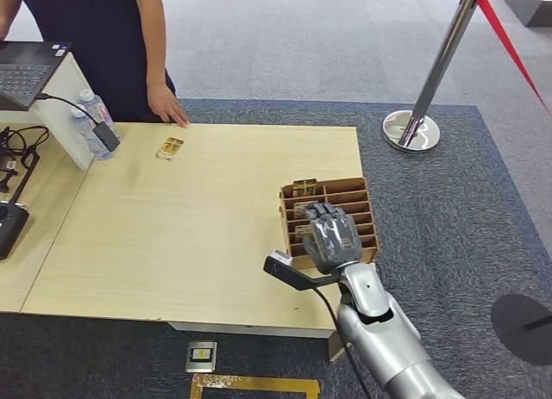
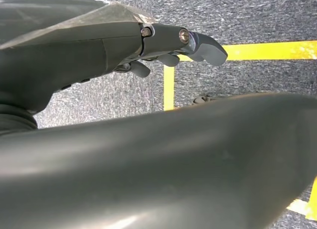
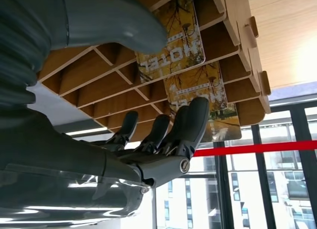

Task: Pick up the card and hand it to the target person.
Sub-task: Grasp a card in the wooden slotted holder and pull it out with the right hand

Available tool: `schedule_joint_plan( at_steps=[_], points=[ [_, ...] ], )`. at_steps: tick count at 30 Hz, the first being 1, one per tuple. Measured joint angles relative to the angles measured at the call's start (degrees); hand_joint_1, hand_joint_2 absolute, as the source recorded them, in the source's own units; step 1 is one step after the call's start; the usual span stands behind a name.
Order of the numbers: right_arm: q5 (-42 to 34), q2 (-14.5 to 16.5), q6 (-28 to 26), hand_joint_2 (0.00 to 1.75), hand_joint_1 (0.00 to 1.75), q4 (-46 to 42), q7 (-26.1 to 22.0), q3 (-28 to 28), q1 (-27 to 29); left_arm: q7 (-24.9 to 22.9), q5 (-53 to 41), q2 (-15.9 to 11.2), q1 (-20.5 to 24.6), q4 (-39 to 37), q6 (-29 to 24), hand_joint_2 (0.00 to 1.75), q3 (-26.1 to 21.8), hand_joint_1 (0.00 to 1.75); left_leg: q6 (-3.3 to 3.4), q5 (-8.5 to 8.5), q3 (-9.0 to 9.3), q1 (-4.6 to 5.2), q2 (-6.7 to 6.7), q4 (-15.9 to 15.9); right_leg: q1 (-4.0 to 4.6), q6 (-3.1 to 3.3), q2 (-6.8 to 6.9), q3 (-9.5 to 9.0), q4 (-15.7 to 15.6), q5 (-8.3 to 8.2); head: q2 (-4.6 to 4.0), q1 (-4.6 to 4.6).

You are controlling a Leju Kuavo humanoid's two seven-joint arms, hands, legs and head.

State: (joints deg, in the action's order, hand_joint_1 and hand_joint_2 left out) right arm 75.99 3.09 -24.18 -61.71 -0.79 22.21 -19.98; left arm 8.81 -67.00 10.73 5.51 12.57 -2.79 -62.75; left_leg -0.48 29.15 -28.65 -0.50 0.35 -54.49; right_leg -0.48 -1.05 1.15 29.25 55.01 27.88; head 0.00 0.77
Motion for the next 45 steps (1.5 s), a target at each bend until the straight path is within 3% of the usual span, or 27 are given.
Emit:
schedule_joint_plan(
  at_steps=[17, 26, 45],
  points=[
    [0.2, 0.8, -0.6, 1.75, 0.87, 3.5, 0.3, -0.3, -0.8, 0.2, 0.7, 0.0, -0.1, 0.0, -0.2, 0.0, 0.0, 0.0, 0.0, 0.0, 0.0, 0.0, 0.0, 0.0, 0.0, 0.0, 0.0, 0.0, 0.0, 0.0, 0.0, 0.0],
    [0.2, 1.1, -1.2, 1.75, 1.73, 4.8, 0.2, -0.4, -1.7, 0.7, 0.9, 0.0, -0.4, 0.0, -0.2, 0.0, 0.0, 0.0, 0.0, 0.0, 0.02, 0.0, 0.0, 0.0, 0.0, 0.0, 0.0, -0.01, 0.0, 0.0, 0.0, 0.0],
    [1.8, 0.5, -3.2, 1.75, 1.75, 2.7, -0.8, -0.3, -1.3, 1.6, 1.8, -0.3, -0.9, -0.5, -0.2, 0.0, -0.1, 0.0, 0.0, -0.01, 0.01, 0.0, 0.0, 0.0, 0.0, 0.0, 0.0, 0.0, 0.0, 0.0, 0.0, 0.0]
  ],
)
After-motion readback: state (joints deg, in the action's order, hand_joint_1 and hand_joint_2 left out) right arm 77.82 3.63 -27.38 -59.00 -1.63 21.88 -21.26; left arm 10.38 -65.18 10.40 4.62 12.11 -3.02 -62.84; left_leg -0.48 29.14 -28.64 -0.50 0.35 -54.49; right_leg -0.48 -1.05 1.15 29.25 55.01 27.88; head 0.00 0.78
